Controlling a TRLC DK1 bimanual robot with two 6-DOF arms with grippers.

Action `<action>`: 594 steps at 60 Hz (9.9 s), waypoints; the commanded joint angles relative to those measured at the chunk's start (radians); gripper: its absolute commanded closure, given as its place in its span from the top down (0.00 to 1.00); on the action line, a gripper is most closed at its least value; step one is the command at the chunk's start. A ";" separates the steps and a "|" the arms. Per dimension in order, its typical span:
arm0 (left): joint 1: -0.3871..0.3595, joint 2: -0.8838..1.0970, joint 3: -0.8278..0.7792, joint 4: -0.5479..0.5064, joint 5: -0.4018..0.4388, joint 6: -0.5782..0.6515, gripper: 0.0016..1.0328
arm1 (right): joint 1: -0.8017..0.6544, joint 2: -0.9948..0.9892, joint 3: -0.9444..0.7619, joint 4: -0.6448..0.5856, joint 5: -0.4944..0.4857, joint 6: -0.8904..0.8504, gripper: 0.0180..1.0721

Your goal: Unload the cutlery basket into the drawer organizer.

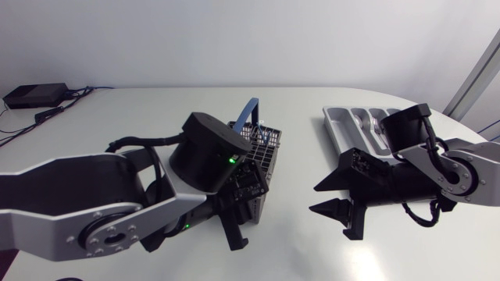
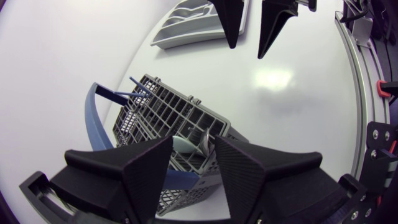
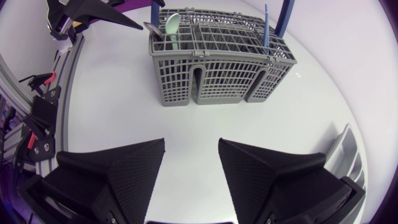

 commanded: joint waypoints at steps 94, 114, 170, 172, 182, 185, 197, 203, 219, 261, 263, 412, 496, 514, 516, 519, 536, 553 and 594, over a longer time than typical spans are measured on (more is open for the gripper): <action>-0.045 0.031 -0.039 0.045 -0.073 0.047 0.07 | -0.008 -0.019 -0.042 -0.020 -0.014 -0.032 0.61; -0.032 -0.050 -0.023 0.044 -0.085 0.074 0.07 | -0.005 -0.023 -0.052 -0.021 -0.014 -0.032 0.61; 0.046 -0.256 0.137 0.039 -0.031 0.047 0.07 | -0.016 -0.187 -0.047 -0.025 -0.003 0.019 0.61; 0.058 -0.254 0.145 0.036 -0.012 0.024 0.07 | -0.016 -0.210 -0.050 -0.023 0.001 0.028 0.61; 0.104 -0.211 0.160 0.022 0.079 -0.103 0.07 | -0.005 -0.344 -0.078 0.009 0.047 0.087 0.61; 0.126 -0.193 0.166 0.024 0.111 -0.146 0.07 | 0.007 -0.379 -0.087 0.026 0.073 0.110 0.61; 0.186 -0.129 0.189 0.044 0.223 -0.282 0.07 | 0.118 -0.464 -0.105 0.110 0.198 0.212 0.61; 0.216 -0.096 0.217 0.045 0.281 -0.342 0.07 | 0.176 -0.470 -0.115 0.169 0.265 0.252 0.61; 0.250 -0.029 0.261 0.074 0.373 -0.460 0.07 | 0.323 -0.385 -0.121 0.331 0.443 0.323 0.61; 0.284 0.080 0.306 0.076 0.487 -0.580 0.07 | 0.392 -0.134 0.036 0.459 0.523 0.430 0.46; 0.282 0.082 0.307 0.076 0.487 -0.580 0.07 | 0.394 -0.123 0.043 0.460 0.520 0.432 0.46; 0.387 0.023 0.324 -0.088 0.558 -0.183 0.80 | -0.566 -0.003 0.093 -0.083 -0.256 -0.444 0.06; 0.218 0.121 0.404 -0.375 0.444 0.275 0.80 | -0.826 0.632 0.412 -0.083 0.090 -1.309 0.06; 0.204 0.138 0.424 -0.427 0.384 0.362 0.80 | -0.812 0.650 0.323 0.115 0.156 -1.303 0.29; 0.202 0.135 0.422 -0.432 0.375 0.362 0.80 | -0.810 0.646 0.320 0.124 0.156 -1.297 0.37; 0.202 0.134 0.418 -0.438 0.370 0.362 0.80 | -0.812 0.632 0.315 0.127 0.153 -1.288 0.46; 0.209 0.120 0.340 -0.436 0.346 0.353 0.80 | -0.798 0.472 0.263 0.077 0.061 -1.193 0.62; 0.236 0.091 0.290 -0.433 0.337 0.348 0.80 | -0.680 0.291 0.195 -0.028 -0.011 -0.944 0.70; 0.209 -0.179 0.255 -0.421 0.350 0.212 0.86 | -0.088 0.040 0.303 -0.244 -0.006 0.051 0.69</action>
